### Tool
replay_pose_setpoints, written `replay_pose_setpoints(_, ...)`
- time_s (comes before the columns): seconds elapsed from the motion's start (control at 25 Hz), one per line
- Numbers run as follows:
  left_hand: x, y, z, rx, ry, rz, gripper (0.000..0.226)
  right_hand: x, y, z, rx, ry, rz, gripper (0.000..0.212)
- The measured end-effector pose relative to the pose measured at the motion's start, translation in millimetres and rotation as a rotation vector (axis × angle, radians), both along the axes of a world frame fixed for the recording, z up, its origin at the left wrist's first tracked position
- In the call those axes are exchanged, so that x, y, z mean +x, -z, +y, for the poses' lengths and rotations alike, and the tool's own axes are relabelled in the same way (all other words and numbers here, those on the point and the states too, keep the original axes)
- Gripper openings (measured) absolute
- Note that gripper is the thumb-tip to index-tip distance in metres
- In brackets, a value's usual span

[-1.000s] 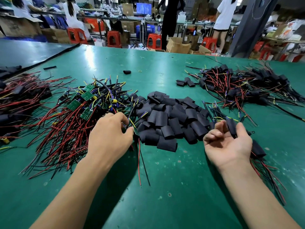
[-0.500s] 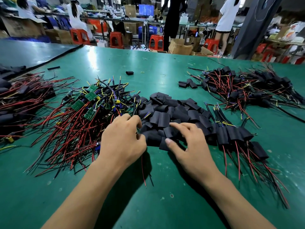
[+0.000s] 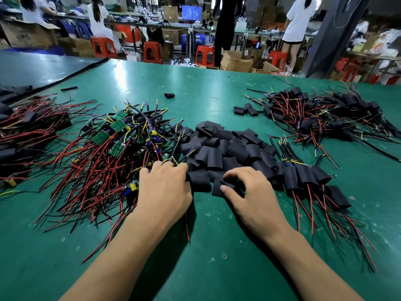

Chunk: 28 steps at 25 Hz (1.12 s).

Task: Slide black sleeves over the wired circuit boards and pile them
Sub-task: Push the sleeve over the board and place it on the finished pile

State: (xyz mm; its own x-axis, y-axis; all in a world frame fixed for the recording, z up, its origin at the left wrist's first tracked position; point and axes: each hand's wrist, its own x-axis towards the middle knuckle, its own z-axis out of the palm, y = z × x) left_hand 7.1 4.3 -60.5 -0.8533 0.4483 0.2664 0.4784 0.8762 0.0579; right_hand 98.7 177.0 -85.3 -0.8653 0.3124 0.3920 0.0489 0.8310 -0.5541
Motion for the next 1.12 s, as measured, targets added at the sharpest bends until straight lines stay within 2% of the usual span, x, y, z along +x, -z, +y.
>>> replay_pose_setpoints(0.12,-3.0,-0.5,-1.1,0.079,0.021,-0.013,0.02,0.7,-2.0,0.4,-0.114,0.026,0.068,0.02)
replay_pose_setpoints(0.32,-7.1,2.4,-3.2,0.111,0.063,-0.017,0.023,1.2,-5.1,0.7,-0.258,0.084,0.182,0.026)
replay_pose_setpoints(0.4,-7.9,2.7,-4.7,0.184,0.062,-0.024,0.024,1.5,-6.8,-0.6,-0.297,0.09,0.226,0.03)
replay_pose_setpoints(0.52,-6.9,1.1,-5.1,0.409,0.017,-0.067,0.017,1.9,-8.1,-1.7,-0.313,0.078,0.224,0.034)
replay_pose_setpoints(0.68,-11.2,-3.2,-6.2,0.796,-0.061,-0.234,0.007,2.8,-9.0,-1.1,-0.323,0.069,0.218,0.034)
replay_pose_setpoints(0.8,-18.8,-7.5,-9.8,1.057,-0.028,-0.347,0.012,3.0,-11.9,-1.6,-0.304,0.064,0.223,0.031)
replay_pose_setpoints(0.88,-21.8,-8.4,-10.9,1.176,0.008,-0.428,0.023,2.2,-12.7,-1.8,-0.317,0.066,0.223,0.027)
replay_pose_setpoints(1.0,-21.4,-9.8,-8.5,1.325,0.038,-0.489,0.013,0.1,-13.4,-2.5,-0.424,0.072,0.178,0.02)
replay_pose_setpoints(1.12,-20.6,-13.2,-10.2,1.404,0.051,-0.469,0.014,1.1,-15.6,-3.7,-0.539,0.028,0.123,0.033)
